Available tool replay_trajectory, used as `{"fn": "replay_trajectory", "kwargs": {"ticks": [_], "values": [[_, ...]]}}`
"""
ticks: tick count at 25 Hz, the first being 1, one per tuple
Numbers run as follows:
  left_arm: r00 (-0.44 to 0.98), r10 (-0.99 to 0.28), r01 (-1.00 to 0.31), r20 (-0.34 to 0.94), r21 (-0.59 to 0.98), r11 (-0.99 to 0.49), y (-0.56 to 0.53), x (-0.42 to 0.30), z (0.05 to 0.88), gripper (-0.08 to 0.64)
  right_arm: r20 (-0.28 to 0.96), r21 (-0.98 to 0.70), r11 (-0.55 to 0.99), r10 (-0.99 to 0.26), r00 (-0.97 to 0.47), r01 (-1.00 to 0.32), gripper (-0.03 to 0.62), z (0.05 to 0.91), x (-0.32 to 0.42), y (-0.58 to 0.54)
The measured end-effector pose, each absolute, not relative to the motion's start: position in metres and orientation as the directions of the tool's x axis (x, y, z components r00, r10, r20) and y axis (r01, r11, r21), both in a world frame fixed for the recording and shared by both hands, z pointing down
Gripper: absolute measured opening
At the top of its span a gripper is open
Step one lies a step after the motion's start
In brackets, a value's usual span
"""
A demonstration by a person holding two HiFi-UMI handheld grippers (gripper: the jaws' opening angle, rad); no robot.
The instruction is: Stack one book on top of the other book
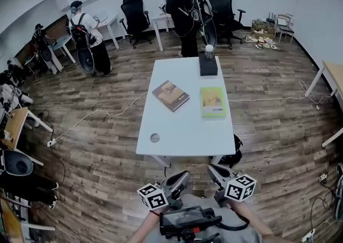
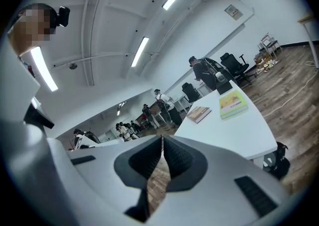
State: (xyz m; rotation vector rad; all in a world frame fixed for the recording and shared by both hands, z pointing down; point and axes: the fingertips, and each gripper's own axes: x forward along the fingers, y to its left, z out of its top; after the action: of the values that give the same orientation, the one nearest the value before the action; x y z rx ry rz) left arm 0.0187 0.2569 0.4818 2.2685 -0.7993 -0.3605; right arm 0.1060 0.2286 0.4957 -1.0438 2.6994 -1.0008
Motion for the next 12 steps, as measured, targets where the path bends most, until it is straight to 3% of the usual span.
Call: {"fn": "replay_trajectory", "kwargs": {"ticks": [12], "values": [[0.804,-0.594,-0.401,-0.028,0.713,-0.576,0.192,0.006,0.489,0.018,0.173,-0.614,0.522,-0.643,-0.746,-0.593,0.031,0.503,0.088,0.175]]}}
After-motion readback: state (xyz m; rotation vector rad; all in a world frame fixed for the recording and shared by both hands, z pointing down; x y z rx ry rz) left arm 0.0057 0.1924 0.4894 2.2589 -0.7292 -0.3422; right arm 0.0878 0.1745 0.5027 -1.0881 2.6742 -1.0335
